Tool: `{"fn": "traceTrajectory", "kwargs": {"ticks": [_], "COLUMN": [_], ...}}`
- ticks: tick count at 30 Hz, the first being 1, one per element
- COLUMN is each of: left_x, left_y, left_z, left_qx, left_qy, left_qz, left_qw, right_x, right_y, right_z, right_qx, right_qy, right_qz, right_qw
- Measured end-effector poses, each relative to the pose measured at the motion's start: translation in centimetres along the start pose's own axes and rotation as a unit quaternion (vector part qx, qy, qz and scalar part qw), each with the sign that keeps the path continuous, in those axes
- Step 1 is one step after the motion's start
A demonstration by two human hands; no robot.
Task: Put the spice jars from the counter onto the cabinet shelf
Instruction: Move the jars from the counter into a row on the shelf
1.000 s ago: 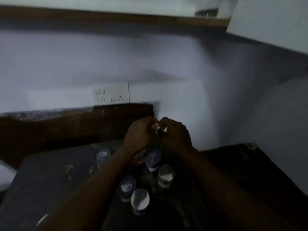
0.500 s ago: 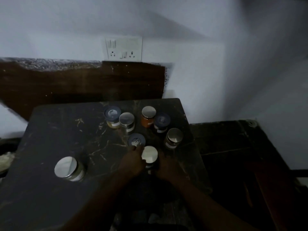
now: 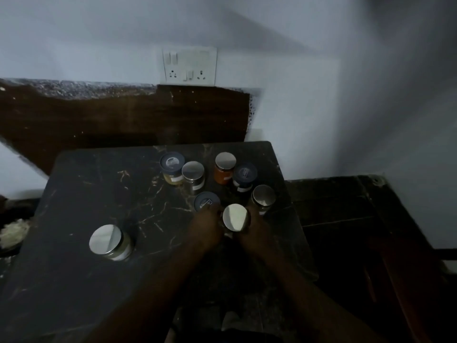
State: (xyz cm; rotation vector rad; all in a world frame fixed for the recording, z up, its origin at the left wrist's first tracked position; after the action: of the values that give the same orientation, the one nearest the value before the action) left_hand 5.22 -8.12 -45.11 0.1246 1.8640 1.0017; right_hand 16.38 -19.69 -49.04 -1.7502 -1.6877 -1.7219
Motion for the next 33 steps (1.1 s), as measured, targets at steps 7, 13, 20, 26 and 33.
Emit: {"fn": "traceTrajectory", "kwargs": {"ticks": [7, 13, 20, 26, 33], "left_x": [-7.1, -16.8, -28.6, -40.0, -48.3], "left_y": [5.8, 14.2, 23.8, 33.3, 39.6], "left_z": [3.4, 5.3, 5.7, 4.1, 8.3], "left_qx": [0.0, -0.088, -0.22, -0.361, -0.41], "left_qy": [-0.079, -0.186, -0.299, -0.384, -0.345], "left_qz": [-0.059, -0.145, -0.147, -0.108, -0.044], "left_qw": [0.995, 0.968, 0.917, 0.843, 0.843], "right_x": [5.3, 14.3, 26.7, 38.6, 46.9], "right_y": [9.5, 19.2, 29.3, 40.0, 48.5], "right_z": [0.3, 0.9, -0.9, -4.6, -2.9], "right_qx": [-0.076, -0.158, -0.224, -0.316, -0.375], "right_qy": [0.05, 0.159, 0.298, 0.41, 0.429], "right_qz": [0.122, 0.19, 0.165, 0.121, 0.097], "right_qw": [0.988, 0.956, 0.913, 0.847, 0.816]}}
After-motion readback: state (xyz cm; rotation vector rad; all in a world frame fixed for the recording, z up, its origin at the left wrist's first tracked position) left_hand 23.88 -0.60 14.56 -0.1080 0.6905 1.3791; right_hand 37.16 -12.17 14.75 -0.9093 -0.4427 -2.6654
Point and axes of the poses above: each hand's wrist, its own z-axis towards the middle knuckle, its own y-axis out of the back of the hand, x = y × z, the point moved 9 cm from there along z, towards the middle knuckle, and after that the axes turned 4 degrees about x, right-handed, at the moved point
